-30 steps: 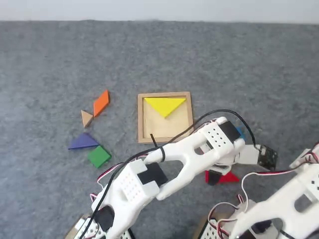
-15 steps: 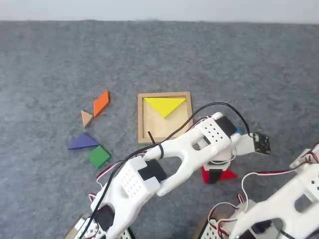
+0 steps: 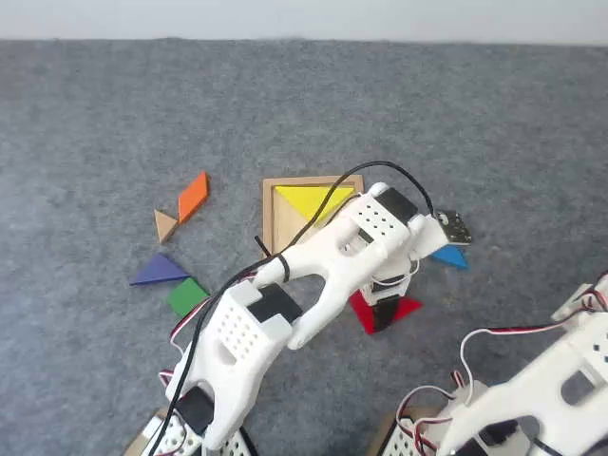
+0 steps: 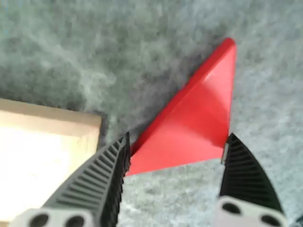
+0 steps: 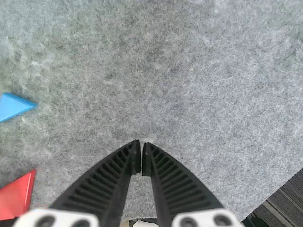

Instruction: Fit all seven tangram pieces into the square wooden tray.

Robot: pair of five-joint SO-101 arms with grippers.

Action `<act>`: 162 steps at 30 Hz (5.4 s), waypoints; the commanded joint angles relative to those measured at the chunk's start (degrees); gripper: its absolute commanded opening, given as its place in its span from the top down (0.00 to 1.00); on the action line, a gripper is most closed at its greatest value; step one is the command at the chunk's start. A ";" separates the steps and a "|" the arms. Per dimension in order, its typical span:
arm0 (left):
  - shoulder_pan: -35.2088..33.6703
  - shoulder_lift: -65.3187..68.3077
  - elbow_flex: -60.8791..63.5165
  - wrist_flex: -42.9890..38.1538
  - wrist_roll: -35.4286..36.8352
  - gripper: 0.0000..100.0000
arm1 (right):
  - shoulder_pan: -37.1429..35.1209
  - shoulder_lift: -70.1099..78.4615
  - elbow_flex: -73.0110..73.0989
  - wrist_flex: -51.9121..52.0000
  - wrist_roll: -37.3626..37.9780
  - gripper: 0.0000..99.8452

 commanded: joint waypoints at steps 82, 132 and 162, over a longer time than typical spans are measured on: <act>3.34 -24.53 34.33 -22.24 -10.20 0.68 | 0.57 -0.31 -1.49 0.66 0.44 0.98; -0.79 -57.76 56.57 -23.03 7.82 0.79 | 0.57 -0.31 -1.58 1.80 0.44 0.98; -47.74 -105.49 86.20 -22.42 8.88 0.79 | -72.57 -0.31 2.37 0.22 33.41 0.78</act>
